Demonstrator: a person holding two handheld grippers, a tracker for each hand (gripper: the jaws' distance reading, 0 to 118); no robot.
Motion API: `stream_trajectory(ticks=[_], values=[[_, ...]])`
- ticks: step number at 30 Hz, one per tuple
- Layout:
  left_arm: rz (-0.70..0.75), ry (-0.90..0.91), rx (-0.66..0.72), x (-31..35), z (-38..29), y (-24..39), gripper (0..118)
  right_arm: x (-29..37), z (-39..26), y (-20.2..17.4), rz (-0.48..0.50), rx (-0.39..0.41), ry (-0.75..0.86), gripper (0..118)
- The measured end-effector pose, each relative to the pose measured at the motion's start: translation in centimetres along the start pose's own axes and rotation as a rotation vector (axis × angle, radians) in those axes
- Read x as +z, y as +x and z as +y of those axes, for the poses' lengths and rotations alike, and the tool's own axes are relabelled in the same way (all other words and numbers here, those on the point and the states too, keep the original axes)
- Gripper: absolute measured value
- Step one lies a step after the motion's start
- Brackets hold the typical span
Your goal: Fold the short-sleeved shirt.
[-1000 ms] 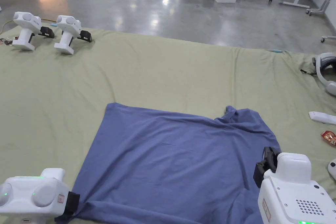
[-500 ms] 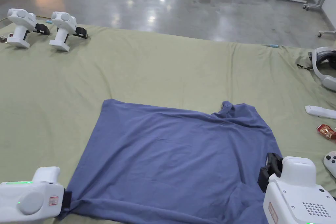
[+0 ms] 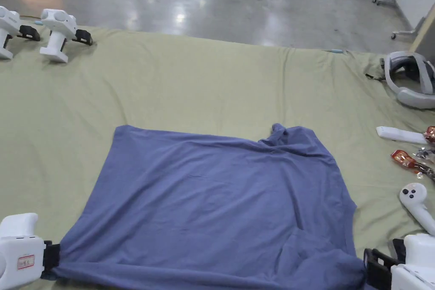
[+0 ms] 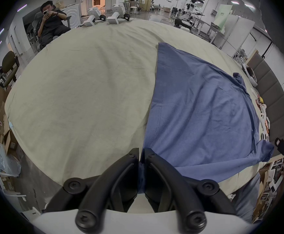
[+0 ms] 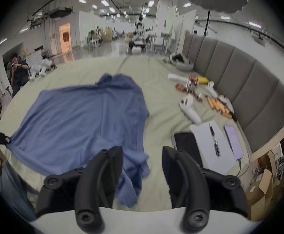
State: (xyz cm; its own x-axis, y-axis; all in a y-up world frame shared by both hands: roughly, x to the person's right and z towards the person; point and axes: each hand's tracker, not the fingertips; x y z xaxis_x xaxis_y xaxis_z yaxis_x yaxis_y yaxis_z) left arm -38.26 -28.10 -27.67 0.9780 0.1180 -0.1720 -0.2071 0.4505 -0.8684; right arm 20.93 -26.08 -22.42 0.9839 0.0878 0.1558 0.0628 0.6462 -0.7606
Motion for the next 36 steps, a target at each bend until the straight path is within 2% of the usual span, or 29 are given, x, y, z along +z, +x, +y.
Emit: stream_trajectory(ticks=[8,12,16,23,27,31,32,33,35,36], values=[[0.035,-0.018,-0.062,-1.0,-0.6,0.2,9,-4.4,-4.2,-0.4,0.053,0.035,-0.248,61],[0.037,-0.022,-0.057,-1.4,-0.8,0.0,9,-5.8,-5.3,-0.5,0.061,-0.006,-0.275,60],[0.038,-0.026,-0.056,-1.7,-0.8,-0.1,8,-4.1,-4.7,0.0,0.062,-0.040,-0.240,60],[0.042,-0.032,-0.061,-1.8,-0.9,0.2,9,-1.0,-3.3,0.4,0.067,-0.039,-0.217,60],[0.042,-0.033,-0.065,-1.8,-1.0,0.4,9,-2.8,-4.4,-0.1,0.045,-0.019,-0.260,60],[0.039,-0.037,-0.064,-1.9,-1.1,0.3,9,-6.2,-5.8,-0.7,0.068,-0.040,-0.309,58],[0.038,-0.038,-0.063,-2.0,-1.1,0.3,9,-6.4,-5.9,-0.9,0.066,-0.047,-0.302,55],[0.038,-0.039,-0.062,-2.0,-1.1,0.3,9,-6.3,-5.9,-1.0,0.053,-0.048,-0.289,48],[0.039,-0.039,-0.058,-2.1,-1.1,0.3,9,-5.6,-5.4,-1.5,0.064,-0.033,-0.281,24],[0.039,-0.039,-0.056,-2.1,-1.1,0.3,9,-5.5,-5.3,-1.8,0.070,-0.017,-0.274,18]])
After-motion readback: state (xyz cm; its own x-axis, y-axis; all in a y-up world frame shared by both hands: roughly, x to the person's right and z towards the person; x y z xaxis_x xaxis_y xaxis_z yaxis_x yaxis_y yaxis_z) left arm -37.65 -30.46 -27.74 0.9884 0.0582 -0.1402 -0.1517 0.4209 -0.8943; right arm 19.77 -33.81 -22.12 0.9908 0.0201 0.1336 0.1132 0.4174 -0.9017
